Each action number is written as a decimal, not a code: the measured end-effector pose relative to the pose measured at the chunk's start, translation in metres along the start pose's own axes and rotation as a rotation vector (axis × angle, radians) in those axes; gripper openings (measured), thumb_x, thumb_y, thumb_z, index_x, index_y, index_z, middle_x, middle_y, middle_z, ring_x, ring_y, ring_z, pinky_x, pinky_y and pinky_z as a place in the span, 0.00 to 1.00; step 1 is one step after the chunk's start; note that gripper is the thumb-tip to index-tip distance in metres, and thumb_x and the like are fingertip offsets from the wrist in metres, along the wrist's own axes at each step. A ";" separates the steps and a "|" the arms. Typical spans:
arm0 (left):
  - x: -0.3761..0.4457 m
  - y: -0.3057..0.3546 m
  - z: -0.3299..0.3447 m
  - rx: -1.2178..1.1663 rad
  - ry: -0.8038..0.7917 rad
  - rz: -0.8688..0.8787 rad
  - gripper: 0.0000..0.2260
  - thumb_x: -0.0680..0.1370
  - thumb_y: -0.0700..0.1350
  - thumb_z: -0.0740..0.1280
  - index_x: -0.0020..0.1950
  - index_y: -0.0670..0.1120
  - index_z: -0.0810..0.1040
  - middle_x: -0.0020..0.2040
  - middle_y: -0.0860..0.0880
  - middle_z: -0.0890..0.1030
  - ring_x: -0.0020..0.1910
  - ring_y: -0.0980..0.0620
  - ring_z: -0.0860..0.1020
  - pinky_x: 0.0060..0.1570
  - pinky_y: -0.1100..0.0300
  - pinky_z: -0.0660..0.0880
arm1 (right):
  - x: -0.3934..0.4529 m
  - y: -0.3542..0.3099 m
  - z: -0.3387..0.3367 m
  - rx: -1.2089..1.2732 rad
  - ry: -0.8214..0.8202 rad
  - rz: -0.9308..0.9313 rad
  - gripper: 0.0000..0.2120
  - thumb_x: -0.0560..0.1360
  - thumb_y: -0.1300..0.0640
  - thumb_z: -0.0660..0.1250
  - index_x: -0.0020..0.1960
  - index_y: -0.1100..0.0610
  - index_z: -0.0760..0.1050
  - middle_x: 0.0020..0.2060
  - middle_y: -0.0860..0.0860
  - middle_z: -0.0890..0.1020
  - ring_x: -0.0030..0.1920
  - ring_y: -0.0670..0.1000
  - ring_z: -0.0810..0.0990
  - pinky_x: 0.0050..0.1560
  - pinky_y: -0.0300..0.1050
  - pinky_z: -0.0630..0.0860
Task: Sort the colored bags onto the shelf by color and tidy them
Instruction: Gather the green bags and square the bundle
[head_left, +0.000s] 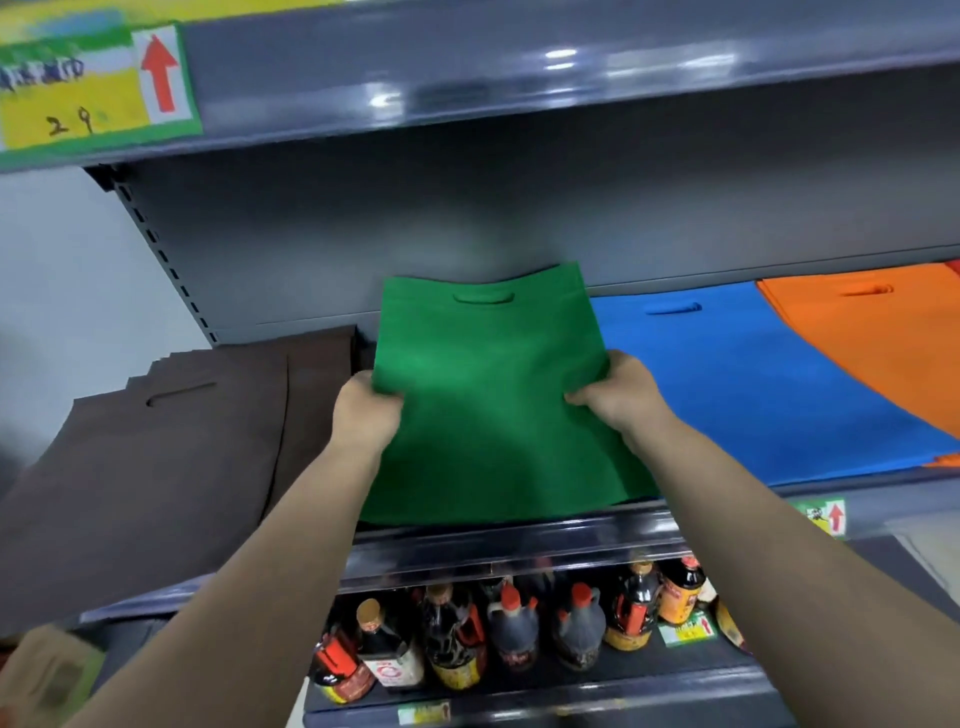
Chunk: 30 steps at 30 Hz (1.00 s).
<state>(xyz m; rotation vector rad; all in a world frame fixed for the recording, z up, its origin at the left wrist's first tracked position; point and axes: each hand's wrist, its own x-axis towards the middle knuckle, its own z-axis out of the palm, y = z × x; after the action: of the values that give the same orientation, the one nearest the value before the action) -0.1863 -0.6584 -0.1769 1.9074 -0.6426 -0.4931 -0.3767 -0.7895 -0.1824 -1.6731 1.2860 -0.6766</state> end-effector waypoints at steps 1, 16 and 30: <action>0.001 -0.001 0.001 0.044 -0.012 -0.015 0.06 0.77 0.33 0.62 0.43 0.43 0.74 0.45 0.41 0.76 0.44 0.45 0.74 0.44 0.57 0.68 | 0.002 0.004 0.001 -0.036 0.001 0.020 0.20 0.68 0.65 0.72 0.59 0.63 0.75 0.55 0.59 0.80 0.54 0.58 0.79 0.56 0.52 0.77; 0.014 -0.022 0.006 0.283 -0.068 -0.102 0.09 0.77 0.35 0.65 0.38 0.45 0.70 0.38 0.45 0.74 0.37 0.46 0.72 0.44 0.56 0.69 | -0.001 0.013 0.014 -0.427 0.033 -0.117 0.28 0.72 0.58 0.71 0.66 0.65 0.63 0.63 0.58 0.73 0.65 0.59 0.70 0.52 0.47 0.72; -0.007 -0.005 -0.004 0.120 -0.058 0.165 0.18 0.76 0.32 0.64 0.67 0.37 0.70 0.52 0.55 0.71 0.53 0.56 0.71 0.48 0.69 0.69 | -0.016 -0.008 0.033 -0.909 -0.145 -0.358 0.23 0.80 0.49 0.57 0.70 0.61 0.65 0.71 0.57 0.67 0.72 0.57 0.62 0.73 0.52 0.57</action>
<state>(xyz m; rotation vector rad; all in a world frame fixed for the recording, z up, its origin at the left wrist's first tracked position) -0.1881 -0.6494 -0.1799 1.9380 -0.8771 -0.4131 -0.3504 -0.7631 -0.1893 -2.6735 1.2781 -0.1298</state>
